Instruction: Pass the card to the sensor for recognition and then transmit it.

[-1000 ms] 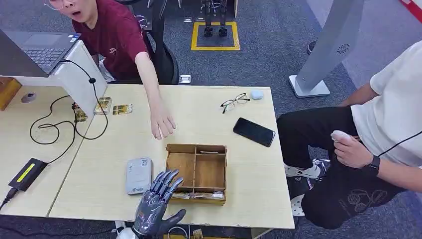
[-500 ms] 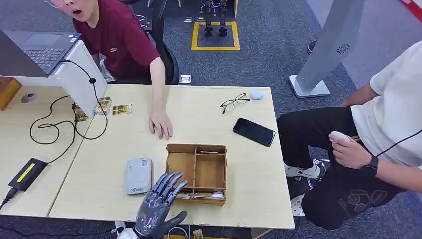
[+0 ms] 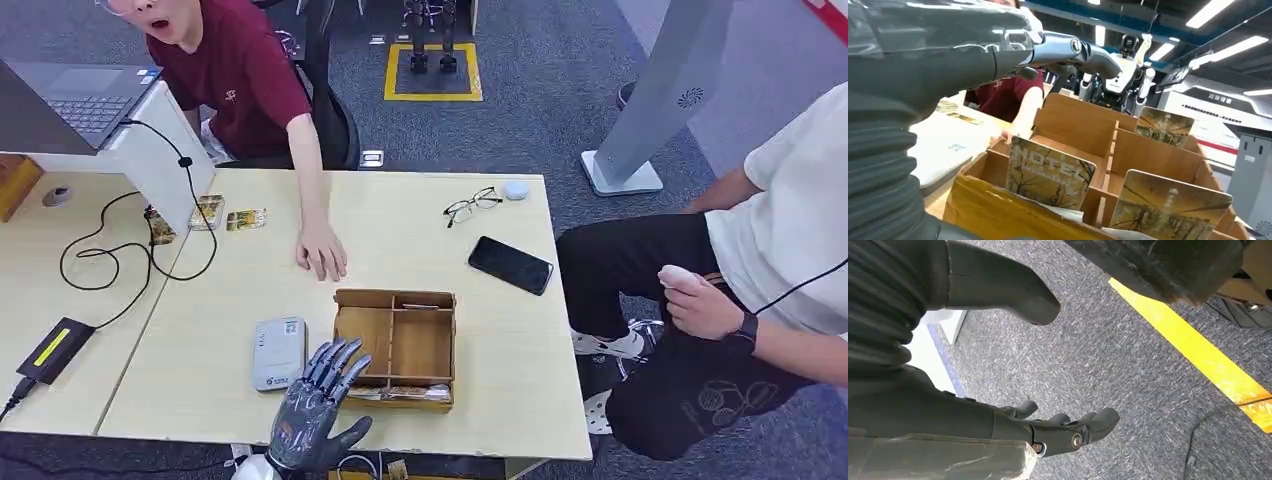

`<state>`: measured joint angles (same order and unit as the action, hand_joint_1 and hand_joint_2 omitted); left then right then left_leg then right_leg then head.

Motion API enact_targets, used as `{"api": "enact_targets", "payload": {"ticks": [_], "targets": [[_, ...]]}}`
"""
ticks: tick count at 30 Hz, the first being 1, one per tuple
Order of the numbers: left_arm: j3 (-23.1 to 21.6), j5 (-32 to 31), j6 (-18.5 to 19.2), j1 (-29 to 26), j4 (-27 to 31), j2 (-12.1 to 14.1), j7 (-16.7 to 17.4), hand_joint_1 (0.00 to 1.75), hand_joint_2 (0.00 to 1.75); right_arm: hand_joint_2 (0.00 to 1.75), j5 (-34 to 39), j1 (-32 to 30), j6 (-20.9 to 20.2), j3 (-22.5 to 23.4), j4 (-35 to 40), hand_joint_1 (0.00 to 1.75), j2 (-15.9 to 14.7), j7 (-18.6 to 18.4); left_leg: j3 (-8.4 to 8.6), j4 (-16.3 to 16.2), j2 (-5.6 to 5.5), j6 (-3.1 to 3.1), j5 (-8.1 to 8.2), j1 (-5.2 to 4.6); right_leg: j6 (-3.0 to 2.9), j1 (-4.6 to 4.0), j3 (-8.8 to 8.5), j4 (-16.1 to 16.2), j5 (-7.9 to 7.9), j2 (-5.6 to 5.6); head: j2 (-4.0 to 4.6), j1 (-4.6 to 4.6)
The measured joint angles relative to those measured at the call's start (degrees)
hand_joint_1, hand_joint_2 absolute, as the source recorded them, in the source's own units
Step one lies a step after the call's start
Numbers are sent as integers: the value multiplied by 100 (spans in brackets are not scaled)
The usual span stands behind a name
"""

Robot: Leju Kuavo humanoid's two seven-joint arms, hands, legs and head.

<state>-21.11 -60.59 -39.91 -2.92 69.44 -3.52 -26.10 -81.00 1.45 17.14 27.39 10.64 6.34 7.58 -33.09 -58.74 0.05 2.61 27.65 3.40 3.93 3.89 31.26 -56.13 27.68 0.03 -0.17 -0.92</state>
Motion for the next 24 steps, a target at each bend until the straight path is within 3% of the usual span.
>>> {"api": "enact_targets", "payload": {"ticks": [24], "targets": [[98,-39,0,6,-101,-37,77,0,175,175,-79,10,2,0,0,0,0,-7,0,0,0,0,0,0,0,0,0,0,0,0,0,0]]}}
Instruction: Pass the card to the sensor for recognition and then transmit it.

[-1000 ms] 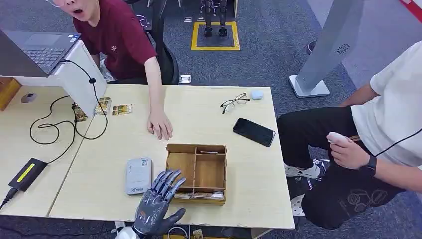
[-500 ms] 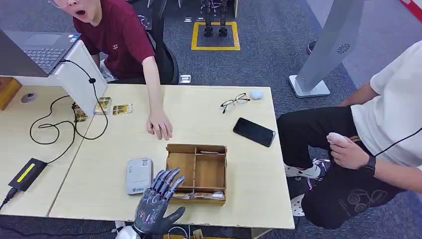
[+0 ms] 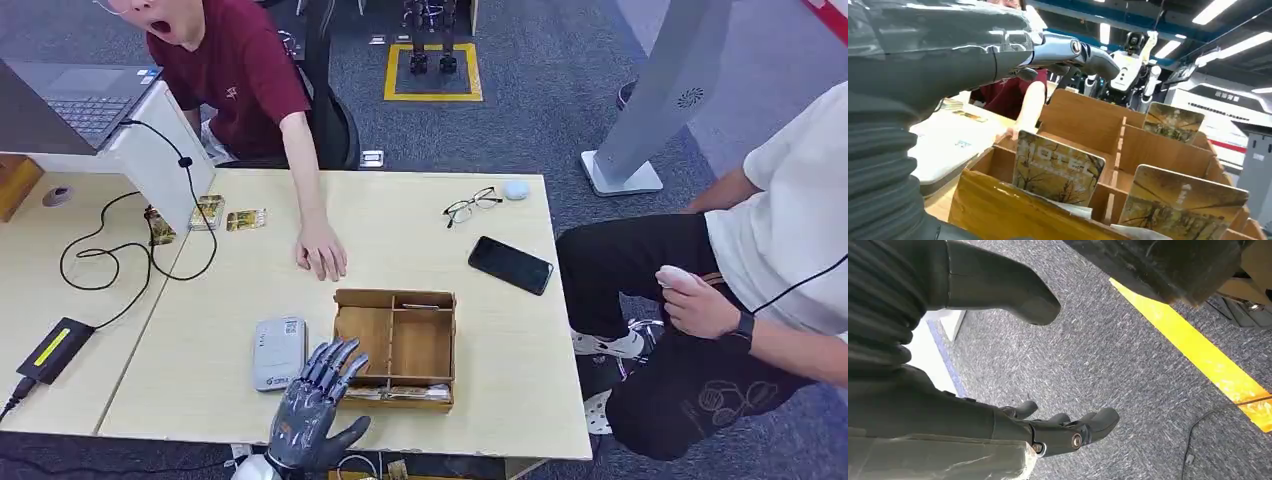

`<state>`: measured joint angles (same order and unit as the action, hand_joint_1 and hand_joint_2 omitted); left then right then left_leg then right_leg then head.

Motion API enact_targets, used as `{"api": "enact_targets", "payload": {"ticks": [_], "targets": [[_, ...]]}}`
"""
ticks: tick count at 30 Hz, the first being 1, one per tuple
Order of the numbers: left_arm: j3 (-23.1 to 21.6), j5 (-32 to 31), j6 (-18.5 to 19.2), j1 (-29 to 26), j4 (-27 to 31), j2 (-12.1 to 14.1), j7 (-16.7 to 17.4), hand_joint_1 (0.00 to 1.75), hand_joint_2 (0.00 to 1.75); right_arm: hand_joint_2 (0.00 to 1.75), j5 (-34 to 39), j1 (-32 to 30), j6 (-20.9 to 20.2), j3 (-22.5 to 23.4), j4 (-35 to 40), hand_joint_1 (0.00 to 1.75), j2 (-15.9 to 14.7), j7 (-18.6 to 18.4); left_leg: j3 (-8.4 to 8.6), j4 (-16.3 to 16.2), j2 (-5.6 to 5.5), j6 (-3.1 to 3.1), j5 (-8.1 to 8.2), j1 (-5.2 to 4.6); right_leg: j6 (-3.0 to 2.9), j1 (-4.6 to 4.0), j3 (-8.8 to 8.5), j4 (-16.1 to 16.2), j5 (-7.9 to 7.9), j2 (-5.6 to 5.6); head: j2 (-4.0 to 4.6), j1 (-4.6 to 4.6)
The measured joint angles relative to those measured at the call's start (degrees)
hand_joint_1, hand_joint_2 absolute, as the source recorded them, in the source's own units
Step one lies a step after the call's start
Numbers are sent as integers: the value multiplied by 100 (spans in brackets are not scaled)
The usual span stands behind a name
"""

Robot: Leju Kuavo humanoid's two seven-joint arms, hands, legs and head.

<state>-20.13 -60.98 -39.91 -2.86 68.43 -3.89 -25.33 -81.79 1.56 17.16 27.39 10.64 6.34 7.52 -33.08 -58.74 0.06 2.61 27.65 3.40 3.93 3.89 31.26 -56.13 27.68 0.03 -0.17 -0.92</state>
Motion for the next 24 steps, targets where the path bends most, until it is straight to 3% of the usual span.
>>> {"api": "enact_targets", "payload": {"ticks": [9,10,21,22,24], "targets": [[0,-39,0,0,-48,0,31,0,175,175,0,0,-2,0,0,0,0,0,0,0,0,0,0,0,0,0,0,0,0,0,0,0],[0,-39,0,-1,-52,0,31,14,175,175,0,0,-2,0,0,0,0,0,0,0,0,0,0,0,0,0,0,0,0,0,0,0],[0,4,0,-1,-136,0,28,14,175,175,15,0,-2,0,0,0,0,0,0,0,0,0,0,0,0,0,0,0,0,0,0,0],[0,4,0,-1,-138,0,28,175,175,175,15,0,-2,0,0,0,0,0,0,0,0,0,0,0,0,0,0,0,0,0,0,0],[0,13,0,-1,-140,0,30,175,175,175,15,0,-2,-2,0,0,0,0,0,0,0,0,0,0,0,0,0,0,0,0,0,0]]}}
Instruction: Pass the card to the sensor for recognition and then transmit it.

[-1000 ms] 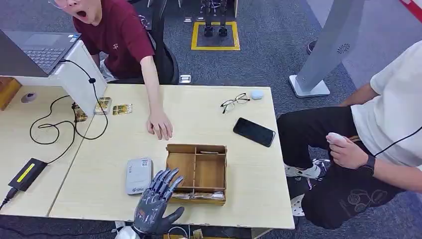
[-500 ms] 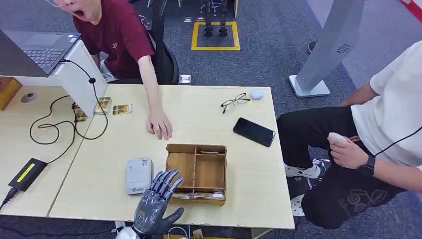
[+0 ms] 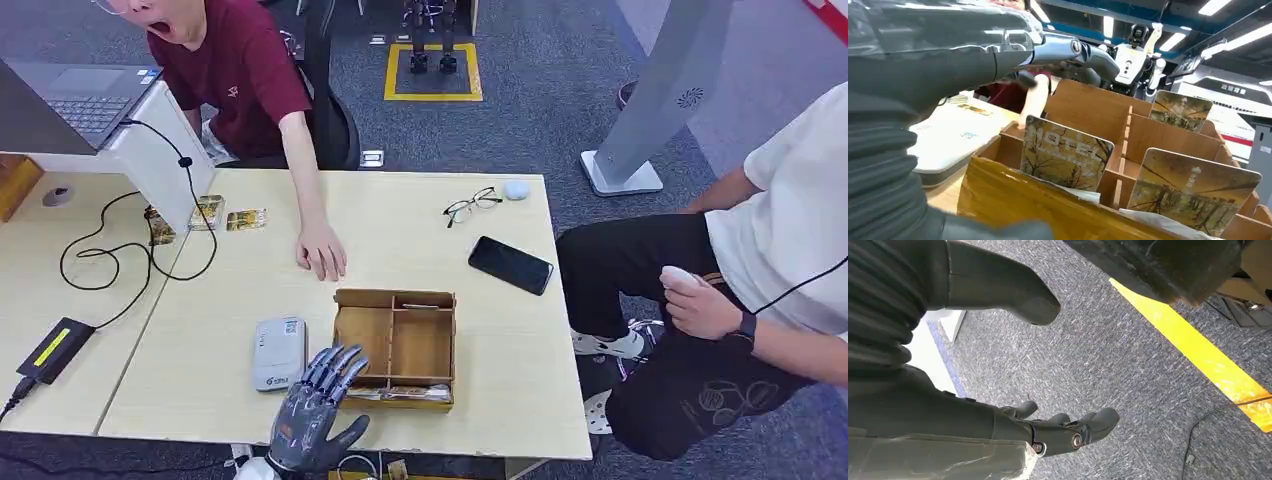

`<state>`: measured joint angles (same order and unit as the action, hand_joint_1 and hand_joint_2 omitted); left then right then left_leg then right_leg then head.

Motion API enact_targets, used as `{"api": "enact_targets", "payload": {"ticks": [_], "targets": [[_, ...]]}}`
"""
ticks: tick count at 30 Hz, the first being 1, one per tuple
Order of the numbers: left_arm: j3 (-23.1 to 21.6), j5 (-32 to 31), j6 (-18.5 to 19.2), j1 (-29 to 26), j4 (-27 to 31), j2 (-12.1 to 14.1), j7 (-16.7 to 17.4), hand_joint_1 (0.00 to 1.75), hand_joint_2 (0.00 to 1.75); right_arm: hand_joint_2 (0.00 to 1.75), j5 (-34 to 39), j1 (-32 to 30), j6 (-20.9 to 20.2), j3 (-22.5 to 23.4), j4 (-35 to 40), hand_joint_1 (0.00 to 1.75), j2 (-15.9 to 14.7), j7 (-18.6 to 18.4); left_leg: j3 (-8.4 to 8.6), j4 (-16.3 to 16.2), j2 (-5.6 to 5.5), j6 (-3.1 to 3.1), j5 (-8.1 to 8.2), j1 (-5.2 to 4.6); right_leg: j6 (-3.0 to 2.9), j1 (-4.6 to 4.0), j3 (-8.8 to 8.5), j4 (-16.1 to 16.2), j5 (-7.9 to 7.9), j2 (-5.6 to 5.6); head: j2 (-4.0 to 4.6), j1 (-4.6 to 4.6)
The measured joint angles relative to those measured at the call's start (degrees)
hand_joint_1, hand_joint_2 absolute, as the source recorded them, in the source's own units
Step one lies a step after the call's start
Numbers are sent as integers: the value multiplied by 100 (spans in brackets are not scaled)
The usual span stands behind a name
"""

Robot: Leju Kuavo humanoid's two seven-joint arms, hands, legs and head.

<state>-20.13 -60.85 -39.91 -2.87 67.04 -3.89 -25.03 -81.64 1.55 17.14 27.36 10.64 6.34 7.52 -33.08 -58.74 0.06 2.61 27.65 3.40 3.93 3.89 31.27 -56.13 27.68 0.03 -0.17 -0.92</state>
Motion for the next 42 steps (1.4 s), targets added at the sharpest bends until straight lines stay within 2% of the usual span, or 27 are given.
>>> {"api": "enact_targets", "payload": {"ticks": [6,24,28,30,36,42], "targets": [[-2,138,0,5,-55,11,116,175,175,175,0,0,0,0,0,0,0,0,0,0,0,0,0,0,0,0,0,0,0,0,0,0],[-136,223,0,101,-57,61,133,175,175,175,-7,4,-9,-4,0,0,0,9,2,0,0,0,0,0,0,0,-2,0,0,0,0,0],[-210,485,0,100,-40,92,77,175,175,175,-7,5,-20,-5,0,0,0,4,2,0,0,0,0,0,0,0,-2,0,0,0,0,0],[-300,626,0,77,94,140,70,175,175,175,-7,4,-22,-7,0,0,0,-18,2,0,1,0,0,0,0,0,0,0,0,1,0,0],[-566,929,271,308,1288,466,446,175,175,175,-39,7,-61,-11,0,0,0,-35,2,0,0,0,-4,0,0,0,-3,-1,-2,0,0,-2],[-583,953,280,549,1836,673,444,175,175,175,-44,13,-68,-15,0,0,0,-31,2,-1,-1,0,-4,0,0,0,-2,-1,-3,0,0,2]]}}
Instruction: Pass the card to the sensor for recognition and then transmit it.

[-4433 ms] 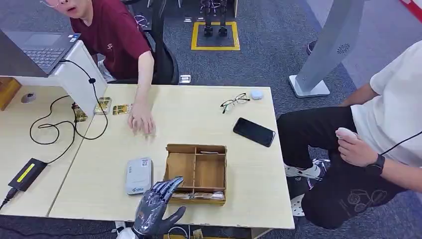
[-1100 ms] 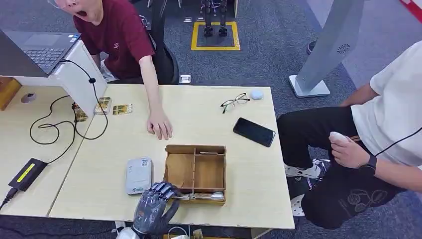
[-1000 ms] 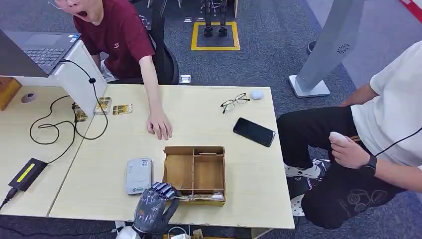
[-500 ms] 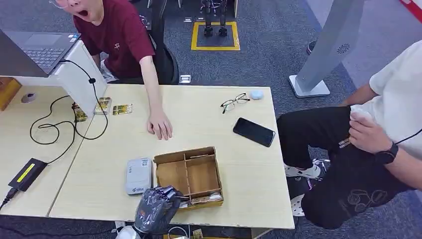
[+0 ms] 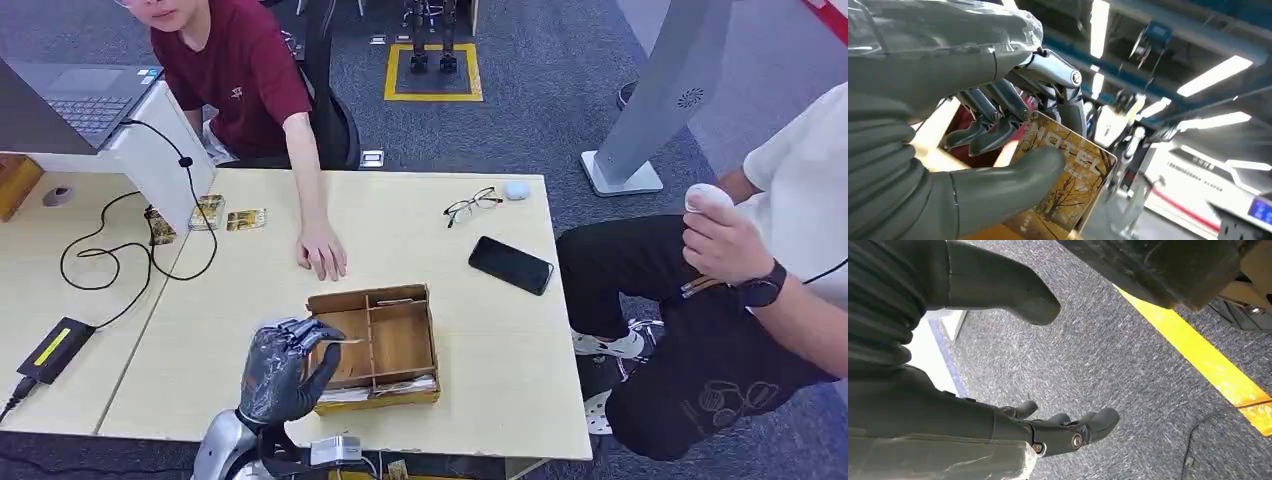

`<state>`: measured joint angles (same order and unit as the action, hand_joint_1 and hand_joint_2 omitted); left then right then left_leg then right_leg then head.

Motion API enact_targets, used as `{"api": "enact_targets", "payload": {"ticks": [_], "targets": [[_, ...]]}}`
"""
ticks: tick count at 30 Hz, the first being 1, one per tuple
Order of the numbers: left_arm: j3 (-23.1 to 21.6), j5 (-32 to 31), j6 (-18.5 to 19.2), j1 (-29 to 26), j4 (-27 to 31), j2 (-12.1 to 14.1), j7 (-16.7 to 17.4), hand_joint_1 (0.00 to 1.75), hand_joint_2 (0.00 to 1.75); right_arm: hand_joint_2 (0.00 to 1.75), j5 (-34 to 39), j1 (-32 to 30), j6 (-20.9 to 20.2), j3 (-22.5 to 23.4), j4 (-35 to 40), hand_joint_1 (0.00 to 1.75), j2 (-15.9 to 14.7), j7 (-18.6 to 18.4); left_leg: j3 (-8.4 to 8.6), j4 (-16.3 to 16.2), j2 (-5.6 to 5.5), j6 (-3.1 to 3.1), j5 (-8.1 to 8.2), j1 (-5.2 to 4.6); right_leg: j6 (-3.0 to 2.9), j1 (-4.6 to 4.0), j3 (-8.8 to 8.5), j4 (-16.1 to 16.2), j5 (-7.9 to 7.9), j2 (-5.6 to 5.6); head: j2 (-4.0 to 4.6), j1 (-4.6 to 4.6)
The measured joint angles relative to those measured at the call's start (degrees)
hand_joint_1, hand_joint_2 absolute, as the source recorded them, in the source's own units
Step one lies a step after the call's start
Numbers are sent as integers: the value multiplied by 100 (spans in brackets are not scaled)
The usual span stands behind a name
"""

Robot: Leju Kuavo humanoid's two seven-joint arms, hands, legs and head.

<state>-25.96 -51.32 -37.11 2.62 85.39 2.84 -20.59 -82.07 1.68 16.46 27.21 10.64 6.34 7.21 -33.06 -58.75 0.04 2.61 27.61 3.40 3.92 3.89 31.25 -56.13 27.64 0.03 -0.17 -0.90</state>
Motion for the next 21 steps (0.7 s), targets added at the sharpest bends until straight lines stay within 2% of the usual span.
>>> {"api": "enact_targets", "payload": {"ticks": [3,9,12,16,21], "targets": [[2,63,83,188,114,72,69,175,175,175,-26,6,-20,-7,0,0,0,-4,0,0,0,0,0,0,0,0,0,0,0,1,0,0],[72,25,182,830,-23,114,509,175,175,175,-131,56,-94,-87,2,0,0,-22,0,0,1,-2,-8,0,-1,0,0,0,-3,1,0,-2],[218,-288,46,1185,-414,96,819,175,175,175,-188,89,-94,-140,2,0,0,-24,0,0,1,-6,-12,0,1,0,1,0,-9,2,0,-2],[420,-649,-199,1590,-964,55,986,175,175,175,-188,118,-105,-170,2,0,0,-46,-1,-1,1,-7,-13,0,1,0,1,-1,-10,1,0,-2],[538,-765,-243,1792,-1346,-11,1049,175,175,175,-168,127,-109,-177,2,0,0,-55,-2,-2,2,-6,-13,0,1,0,2,-1,-10,3,0,-2]]}}
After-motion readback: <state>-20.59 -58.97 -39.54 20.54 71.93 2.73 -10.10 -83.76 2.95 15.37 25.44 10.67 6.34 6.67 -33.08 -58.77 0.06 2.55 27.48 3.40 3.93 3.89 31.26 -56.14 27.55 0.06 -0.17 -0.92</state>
